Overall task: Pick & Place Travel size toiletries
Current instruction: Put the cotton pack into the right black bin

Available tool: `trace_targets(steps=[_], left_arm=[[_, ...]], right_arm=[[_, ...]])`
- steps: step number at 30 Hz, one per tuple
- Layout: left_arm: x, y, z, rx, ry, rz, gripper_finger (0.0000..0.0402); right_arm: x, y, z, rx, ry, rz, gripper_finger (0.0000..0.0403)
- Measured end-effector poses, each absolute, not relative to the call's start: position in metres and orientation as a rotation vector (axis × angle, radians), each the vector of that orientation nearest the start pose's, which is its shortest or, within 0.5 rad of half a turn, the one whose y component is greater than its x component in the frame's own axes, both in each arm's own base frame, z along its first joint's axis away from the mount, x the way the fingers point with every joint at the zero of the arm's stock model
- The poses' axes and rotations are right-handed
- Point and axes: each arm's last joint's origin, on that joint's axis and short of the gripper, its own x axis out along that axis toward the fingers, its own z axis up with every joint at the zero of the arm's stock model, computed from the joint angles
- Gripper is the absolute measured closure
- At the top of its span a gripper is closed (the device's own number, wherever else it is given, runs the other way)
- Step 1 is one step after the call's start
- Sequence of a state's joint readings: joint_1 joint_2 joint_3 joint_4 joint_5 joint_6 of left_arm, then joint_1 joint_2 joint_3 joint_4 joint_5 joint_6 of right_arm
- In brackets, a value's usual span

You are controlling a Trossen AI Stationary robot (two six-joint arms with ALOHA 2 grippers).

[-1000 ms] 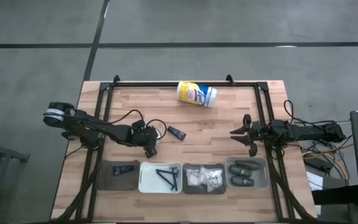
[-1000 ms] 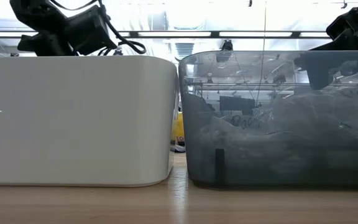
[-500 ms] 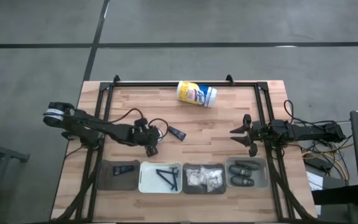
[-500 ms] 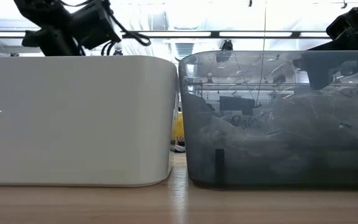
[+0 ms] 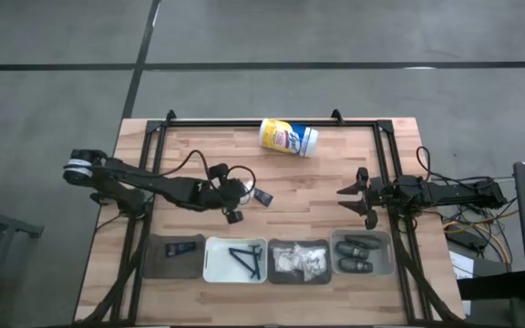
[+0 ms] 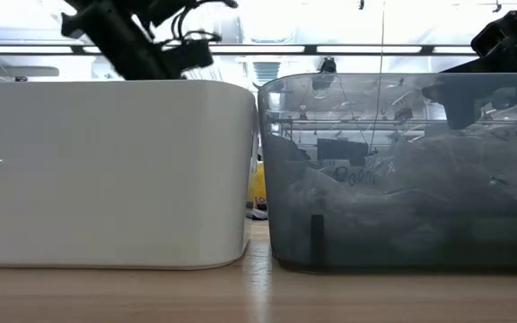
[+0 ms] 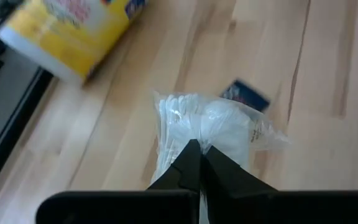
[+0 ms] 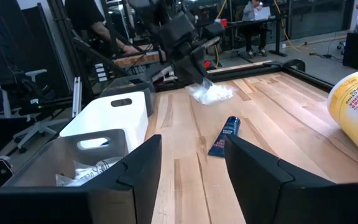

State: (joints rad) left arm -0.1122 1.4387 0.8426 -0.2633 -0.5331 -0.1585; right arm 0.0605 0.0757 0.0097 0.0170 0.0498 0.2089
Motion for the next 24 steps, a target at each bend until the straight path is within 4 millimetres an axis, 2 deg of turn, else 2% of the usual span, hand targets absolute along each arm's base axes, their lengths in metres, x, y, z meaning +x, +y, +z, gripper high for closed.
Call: trace_targets(steps=[7,16,24], left_arm=[[0.293,-0.029,0.225,0.147,0.675,0.402,0.0397],[0.301,-0.063,0.243,0.174,0.445,0.274,0.0397],[0.298,-0.083,0.246,0.169,0.405,0.166,0.0397]], right_arm=[[0.102,0.005,0.162,0.206,0.050,0.006,0.0217],[0.102,0.005,0.162,0.206,0.050,0.006,0.0204],[0.102,0.005,0.162,0.206,0.050,0.006,0.0208]])
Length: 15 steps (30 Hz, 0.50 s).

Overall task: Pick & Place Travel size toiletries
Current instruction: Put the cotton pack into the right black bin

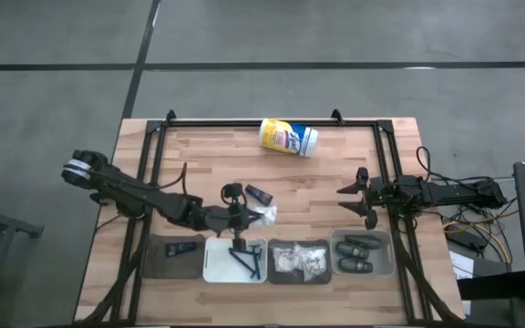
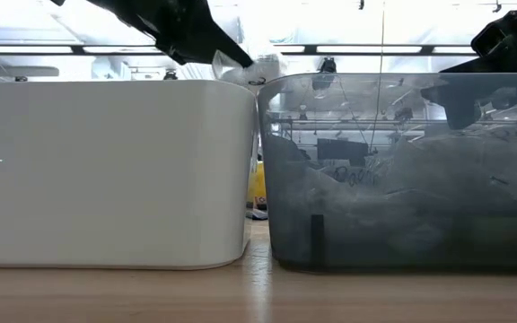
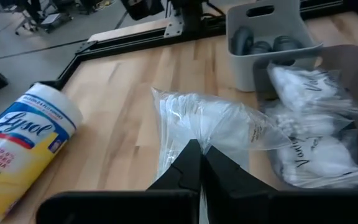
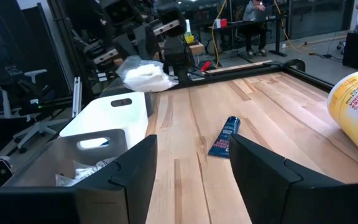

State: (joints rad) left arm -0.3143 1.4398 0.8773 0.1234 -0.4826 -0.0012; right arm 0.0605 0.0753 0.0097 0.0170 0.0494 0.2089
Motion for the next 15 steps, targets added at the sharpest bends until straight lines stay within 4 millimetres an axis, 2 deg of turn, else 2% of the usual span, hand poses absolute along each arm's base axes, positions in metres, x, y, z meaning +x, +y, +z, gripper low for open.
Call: trace_targets(steps=[9,15], left_arm=[[0.302,-0.101,0.243,0.148,0.361,-0.002,0.0397],[0.319,-0.110,0.234,0.127,0.267,-0.122,0.0397]], right_arm=[[0.102,0.005,0.162,0.206,0.050,0.006,0.0235],[0.102,0.005,0.162,0.206,0.049,0.006,0.0253]])
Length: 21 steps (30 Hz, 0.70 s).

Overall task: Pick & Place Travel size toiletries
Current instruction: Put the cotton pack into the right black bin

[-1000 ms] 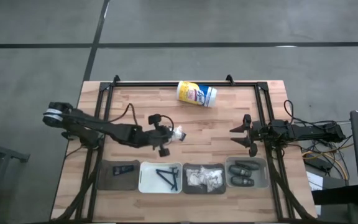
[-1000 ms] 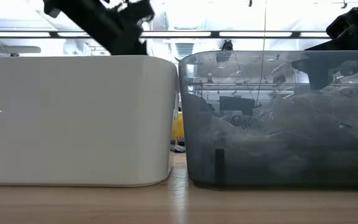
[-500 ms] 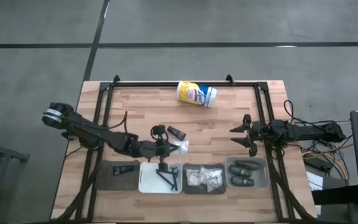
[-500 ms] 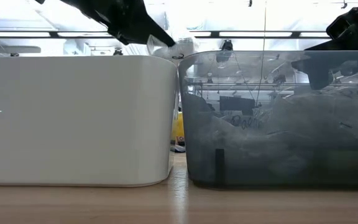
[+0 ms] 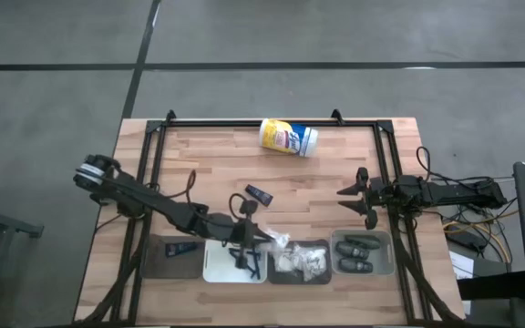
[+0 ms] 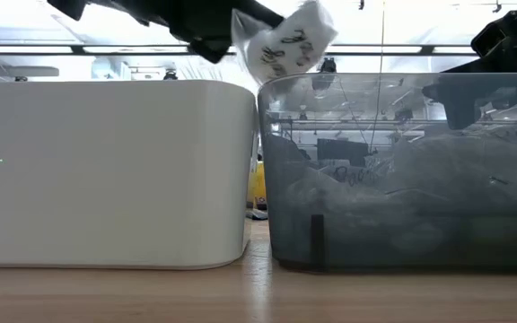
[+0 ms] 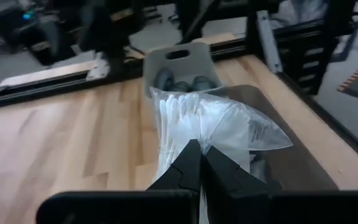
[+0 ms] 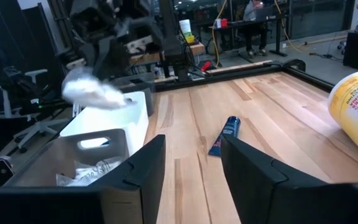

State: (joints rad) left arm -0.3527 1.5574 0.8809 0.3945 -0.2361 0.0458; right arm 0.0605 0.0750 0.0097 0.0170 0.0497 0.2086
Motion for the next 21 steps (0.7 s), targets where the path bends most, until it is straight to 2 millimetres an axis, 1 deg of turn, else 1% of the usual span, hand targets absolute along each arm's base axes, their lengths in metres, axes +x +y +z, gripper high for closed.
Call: trace_targets(steps=[5,11,15,21], left_arm=[[0.335,-0.117,0.223,0.148,0.273,-0.145,0.0397],[0.351,-0.123,0.221,0.158,0.268,-0.146,0.0397],[0.357,-0.125,0.215,0.159,0.285,-0.163,0.0397],[0.359,-0.128,0.206,0.142,0.303,-0.166,0.0397]], right_arm=[[0.102,0.005,0.162,0.206,0.050,0.006,0.0268],[0.102,0.005,0.162,0.206,0.050,0.006,0.0287],[0.102,0.005,0.162,0.206,0.050,0.006,0.0299],[0.102,0.005,0.162,0.206,0.050,0.006,0.0320]])
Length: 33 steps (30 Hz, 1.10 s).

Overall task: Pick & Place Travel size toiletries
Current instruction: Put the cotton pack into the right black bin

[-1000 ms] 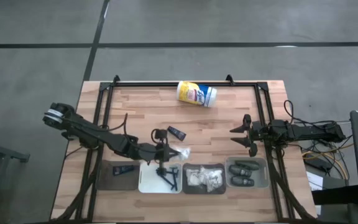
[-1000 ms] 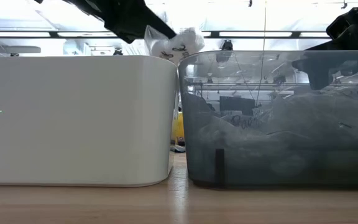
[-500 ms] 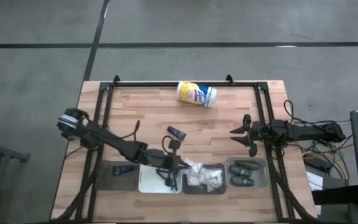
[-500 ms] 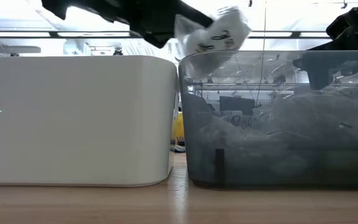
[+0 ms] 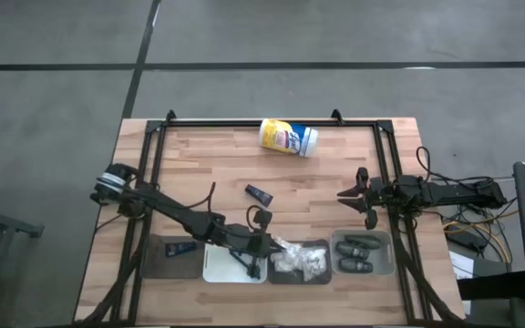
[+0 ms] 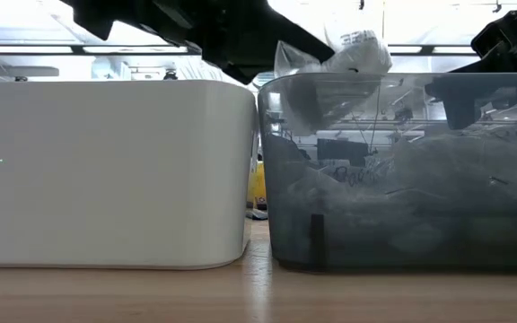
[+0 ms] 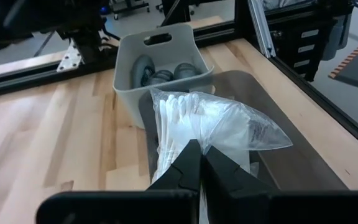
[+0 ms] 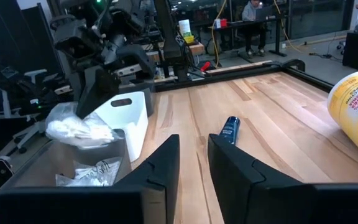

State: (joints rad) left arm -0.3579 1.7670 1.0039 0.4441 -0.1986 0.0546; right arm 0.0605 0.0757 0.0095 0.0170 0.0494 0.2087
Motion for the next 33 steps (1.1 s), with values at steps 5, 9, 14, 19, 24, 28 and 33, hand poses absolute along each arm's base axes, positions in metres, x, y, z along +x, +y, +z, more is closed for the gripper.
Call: trace_targets(steps=[5,9,14,19,24,28,33], left_arm=[[0.360,-0.132,0.200,0.130,0.320,-0.171,0.0396],[0.360,-0.133,0.196,0.119,0.332,-0.174,0.0396],[0.358,-0.133,0.191,0.103,0.354,-0.170,0.0396],[0.358,-0.133,0.191,0.106,0.357,-0.171,0.0393],[0.358,-0.133,0.191,0.106,0.359,-0.171,0.0362],[0.359,-0.133,0.192,0.080,0.355,-0.166,0.0332],[0.360,-0.133,0.195,0.036,0.350,-0.157,0.0297]], right_arm=[[0.102,0.005,0.162,0.206,0.050,0.006,0.0337],[0.102,0.005,0.162,0.206,0.050,0.006,0.0349],[0.102,0.005,0.162,0.206,0.050,0.006,0.0360],[0.102,0.005,0.162,0.206,0.051,0.006,0.0364],[0.102,0.005,0.162,0.206,0.051,0.006,0.0355],[0.102,0.005,0.162,0.206,0.051,0.006,0.0342],[0.102,0.005,0.162,0.206,0.051,0.006,0.0326]])
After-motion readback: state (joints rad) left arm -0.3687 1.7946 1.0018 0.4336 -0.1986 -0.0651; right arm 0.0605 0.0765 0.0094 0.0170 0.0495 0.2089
